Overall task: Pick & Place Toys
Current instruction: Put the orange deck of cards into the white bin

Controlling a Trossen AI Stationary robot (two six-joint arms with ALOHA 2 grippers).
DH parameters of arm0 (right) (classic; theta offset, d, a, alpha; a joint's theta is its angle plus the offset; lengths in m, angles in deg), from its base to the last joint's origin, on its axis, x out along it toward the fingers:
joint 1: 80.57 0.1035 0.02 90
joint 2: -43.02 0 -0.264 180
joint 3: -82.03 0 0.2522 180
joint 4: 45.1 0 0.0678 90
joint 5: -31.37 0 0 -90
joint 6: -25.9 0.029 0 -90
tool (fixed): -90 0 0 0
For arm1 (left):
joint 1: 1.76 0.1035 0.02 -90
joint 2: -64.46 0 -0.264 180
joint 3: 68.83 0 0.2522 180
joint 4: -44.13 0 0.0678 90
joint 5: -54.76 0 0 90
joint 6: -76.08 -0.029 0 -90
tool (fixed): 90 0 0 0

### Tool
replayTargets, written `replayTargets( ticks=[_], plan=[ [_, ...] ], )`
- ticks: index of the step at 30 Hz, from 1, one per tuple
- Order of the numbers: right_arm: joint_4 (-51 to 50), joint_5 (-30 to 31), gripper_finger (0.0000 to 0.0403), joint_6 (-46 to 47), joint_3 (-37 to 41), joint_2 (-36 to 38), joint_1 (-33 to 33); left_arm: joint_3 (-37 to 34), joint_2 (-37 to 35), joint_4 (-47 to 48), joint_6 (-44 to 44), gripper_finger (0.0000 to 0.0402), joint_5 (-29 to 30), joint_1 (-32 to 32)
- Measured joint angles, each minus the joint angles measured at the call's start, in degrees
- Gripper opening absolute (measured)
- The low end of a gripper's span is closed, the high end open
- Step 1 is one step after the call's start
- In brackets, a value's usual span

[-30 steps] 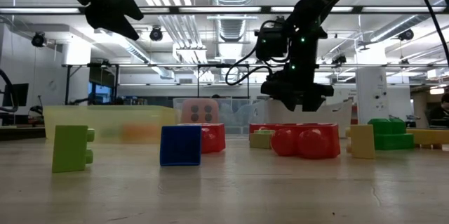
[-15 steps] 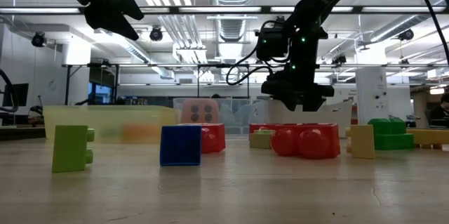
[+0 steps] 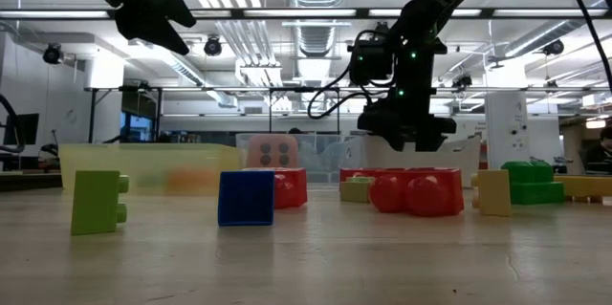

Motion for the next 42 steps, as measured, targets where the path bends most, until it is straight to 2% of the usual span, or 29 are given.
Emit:
replayTargets(
  ticks=[9, 25, 36, 42],
  plan=[
    [0.2, 0.3, 0.0310, -0.5, 0.0, 0.3, 0.0, 0.0, 0.0, 0.0, 0.0, 0.0367, 0.0, 0.0],
    [-2.2, 2.8, 0.0307, -0.4, 0.1, 3.5, 0.0, 0.0, 0.0, 0.1, 0.0, 0.0367, 0.0, 0.0],
    [-2.2, 3.1, 0.0355, 1.0, 0.3, 3.3, 0.0, 0.0, 0.0, 0.1, 0.2, 0.0367, 0.0, 0.0],
    [-2.3, 3.0, 0.0361, 0.7, 1.4, 3.2, 0.0, 0.0, 0.0, 0.1, 0.2, 0.0367, -0.7, 0.0]
  ],
)
